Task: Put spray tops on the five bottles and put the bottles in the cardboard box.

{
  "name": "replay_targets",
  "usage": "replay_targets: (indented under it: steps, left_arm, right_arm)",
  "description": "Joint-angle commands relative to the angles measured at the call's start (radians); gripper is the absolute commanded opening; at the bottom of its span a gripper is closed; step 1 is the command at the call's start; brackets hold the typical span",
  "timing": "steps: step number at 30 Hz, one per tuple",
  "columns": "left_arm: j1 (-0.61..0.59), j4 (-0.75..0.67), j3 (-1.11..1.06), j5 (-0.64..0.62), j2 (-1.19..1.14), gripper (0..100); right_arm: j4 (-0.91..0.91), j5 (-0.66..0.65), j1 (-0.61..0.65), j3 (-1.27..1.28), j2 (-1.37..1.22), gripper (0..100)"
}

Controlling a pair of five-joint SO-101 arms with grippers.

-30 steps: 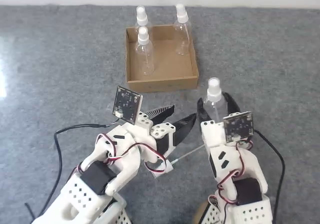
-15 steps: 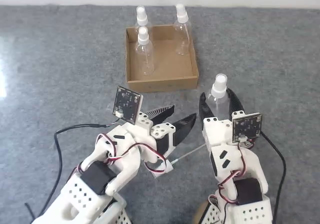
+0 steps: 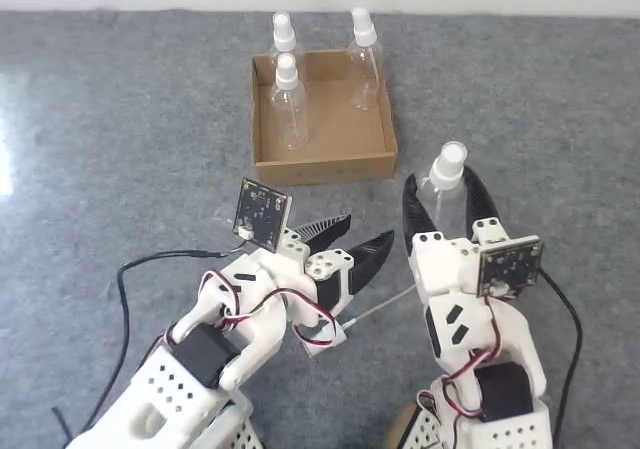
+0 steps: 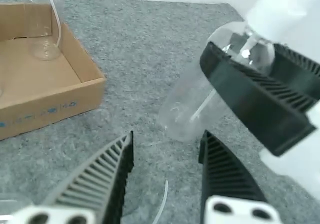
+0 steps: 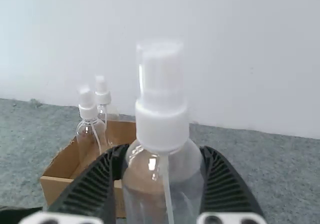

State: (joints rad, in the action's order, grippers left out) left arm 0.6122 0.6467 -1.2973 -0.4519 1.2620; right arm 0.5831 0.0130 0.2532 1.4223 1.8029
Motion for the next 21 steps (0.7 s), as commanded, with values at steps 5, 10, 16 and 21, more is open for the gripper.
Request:
replay_targets:
  steps: [5,10,16,21]
  left_arm:
    - [0.012,-0.035,0.008,-0.002,0.015,20]
    - [0.049,-0.037,-0.001,-0.002,0.015,20]
    - [0.043,-0.097,-0.033,0.0,0.015,20]
    - [0.041,-0.109,-0.039,0.0,0.015,20]
  right_arm:
    - [-0.027,0.009,0.091,-0.095,0.013,2.0]
    - [-0.027,0.009,0.156,-0.1,0.013,1.9]
    - [-0.027,0.011,0.177,-0.1,0.013,1.7]
    - [-0.022,0.011,0.177,-0.1,0.013,1.7]
